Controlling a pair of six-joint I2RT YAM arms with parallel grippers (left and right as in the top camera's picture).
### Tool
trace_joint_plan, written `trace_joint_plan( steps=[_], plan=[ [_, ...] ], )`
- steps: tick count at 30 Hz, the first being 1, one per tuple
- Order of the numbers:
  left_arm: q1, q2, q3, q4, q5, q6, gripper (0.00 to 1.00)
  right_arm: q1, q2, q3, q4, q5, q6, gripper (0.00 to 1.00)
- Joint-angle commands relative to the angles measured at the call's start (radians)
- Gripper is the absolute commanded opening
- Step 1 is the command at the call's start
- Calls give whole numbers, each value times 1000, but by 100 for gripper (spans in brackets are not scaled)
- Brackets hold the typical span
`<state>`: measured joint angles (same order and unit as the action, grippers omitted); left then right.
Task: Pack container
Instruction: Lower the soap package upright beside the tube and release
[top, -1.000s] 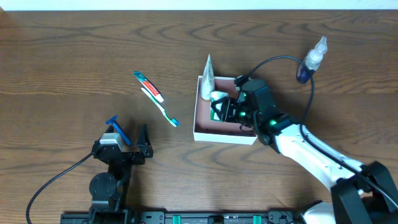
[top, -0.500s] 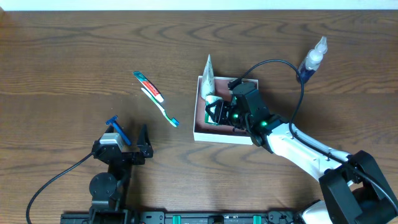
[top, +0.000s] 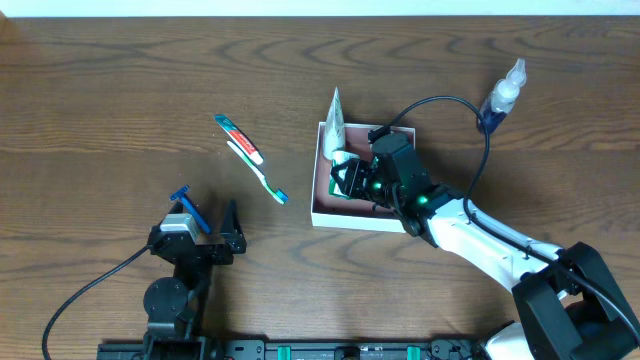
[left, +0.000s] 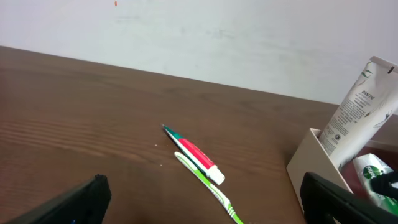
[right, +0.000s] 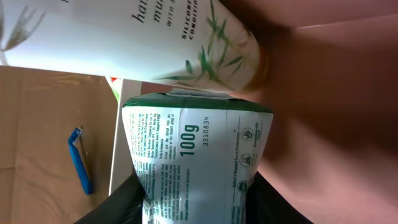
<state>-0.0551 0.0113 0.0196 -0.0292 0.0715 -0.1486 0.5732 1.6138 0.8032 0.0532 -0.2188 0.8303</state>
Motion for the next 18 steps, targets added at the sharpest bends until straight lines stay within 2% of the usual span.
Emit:
trace_joint_plan(
  steps=[1, 18],
  plan=[
    [-2, 0, -16, -36, 11, 17, 98, 21, 10, 19, 11, 13, 11, 39],
    [-2, 0, -16, -36, 11, 18, 98, 68, 10, 19, 11, 105, 11, 40]
  ],
)
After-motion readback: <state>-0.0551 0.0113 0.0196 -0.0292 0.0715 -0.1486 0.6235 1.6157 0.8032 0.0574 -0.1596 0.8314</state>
